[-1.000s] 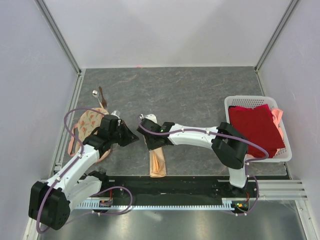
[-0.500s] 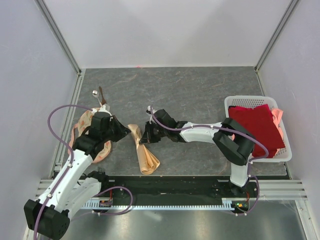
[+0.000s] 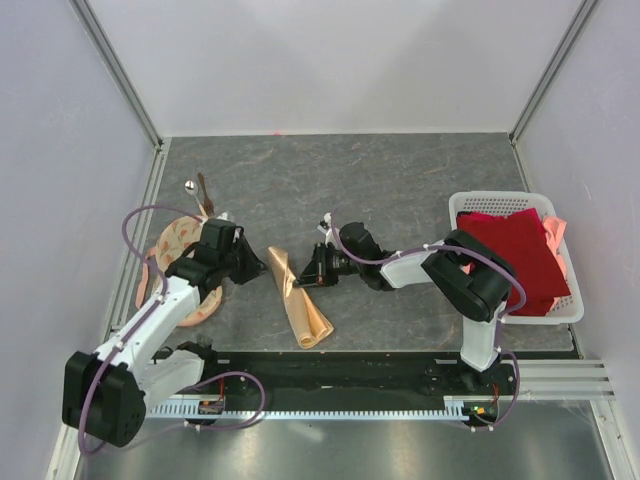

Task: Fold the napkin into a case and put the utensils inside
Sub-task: Turn over the smaller rectangle-folded napkin at the center of the board.

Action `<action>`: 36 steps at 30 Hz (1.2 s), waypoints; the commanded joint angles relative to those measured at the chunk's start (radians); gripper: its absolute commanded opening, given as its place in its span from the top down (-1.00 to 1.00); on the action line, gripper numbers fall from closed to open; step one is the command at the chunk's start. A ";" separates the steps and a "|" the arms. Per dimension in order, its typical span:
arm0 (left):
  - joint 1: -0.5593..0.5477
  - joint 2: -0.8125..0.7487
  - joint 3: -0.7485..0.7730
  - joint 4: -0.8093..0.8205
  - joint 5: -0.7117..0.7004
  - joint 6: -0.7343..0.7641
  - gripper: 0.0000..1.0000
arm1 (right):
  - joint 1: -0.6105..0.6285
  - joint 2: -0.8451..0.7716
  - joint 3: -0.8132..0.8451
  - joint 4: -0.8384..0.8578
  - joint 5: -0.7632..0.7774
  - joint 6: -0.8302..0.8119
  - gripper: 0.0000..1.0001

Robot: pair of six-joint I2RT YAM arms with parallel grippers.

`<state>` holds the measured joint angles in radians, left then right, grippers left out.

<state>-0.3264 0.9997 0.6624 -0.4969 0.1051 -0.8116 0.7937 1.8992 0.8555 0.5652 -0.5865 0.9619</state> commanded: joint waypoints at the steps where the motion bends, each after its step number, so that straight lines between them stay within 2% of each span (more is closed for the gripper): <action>1: 0.003 0.103 -0.035 0.165 0.123 0.046 0.94 | -0.050 -0.034 -0.044 0.078 -0.071 -0.020 0.74; 5: 0.000 0.206 -0.015 0.234 0.200 0.046 0.94 | -0.090 -0.032 -0.062 0.046 -0.095 -0.080 0.59; 6: -0.005 0.215 -0.011 0.260 0.212 0.040 0.94 | -0.108 -0.035 -0.062 0.024 -0.099 -0.100 0.49; 8: -0.008 0.231 -0.009 0.287 0.231 0.035 0.94 | -0.132 -0.055 -0.056 -0.065 -0.099 -0.149 0.36; 9: -0.013 0.234 -0.010 0.316 0.255 0.034 0.94 | -0.158 -0.066 -0.047 -0.114 -0.093 -0.226 0.31; 10: -0.014 0.238 -0.010 0.328 0.266 0.032 0.94 | -0.168 -0.078 -0.035 -0.249 -0.054 -0.274 0.26; 11: -0.017 0.252 -0.009 0.334 0.272 0.029 0.94 | -0.177 -0.104 0.003 -0.327 -0.023 -0.322 0.12; 12: -0.020 0.261 -0.006 0.339 0.283 0.025 0.93 | -0.182 -0.117 0.028 -0.408 0.023 -0.432 0.06; 13: -0.023 0.269 -0.006 0.354 0.291 0.023 0.93 | -0.182 -0.129 0.052 -0.554 0.074 -0.474 -0.01; 14: -0.026 0.289 -0.004 0.360 0.297 0.020 0.93 | -0.180 -0.155 0.082 -0.611 0.165 -0.507 -0.11; 17: -0.033 0.322 0.000 0.403 0.324 0.002 0.92 | -0.140 -0.221 0.103 -0.732 0.284 -0.558 -0.20; 21: -0.037 0.404 0.019 0.446 0.346 -0.017 0.92 | -0.019 -0.282 0.108 -0.777 0.324 -0.529 -0.22; 26: -0.036 0.471 0.071 0.475 0.321 -0.023 0.93 | 0.100 -0.324 0.039 -0.717 0.306 -0.447 -0.03; 29: -0.036 0.519 0.094 0.494 0.297 -0.038 0.93 | 0.111 -0.362 -0.028 -0.677 0.300 -0.431 0.20; 31: -0.037 0.571 0.109 0.492 0.286 -0.046 0.93 | 0.111 -0.377 -0.064 -0.668 0.313 -0.440 0.27; 36: -0.036 0.666 0.163 0.514 0.206 -0.064 0.94 | 0.108 -0.345 -0.088 -0.662 0.379 -0.522 0.33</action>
<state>-0.3607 1.6089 0.7696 -0.0254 0.3866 -0.8440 0.9051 1.5505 0.7776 -0.1284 -0.2779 0.4984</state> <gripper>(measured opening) 0.035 0.347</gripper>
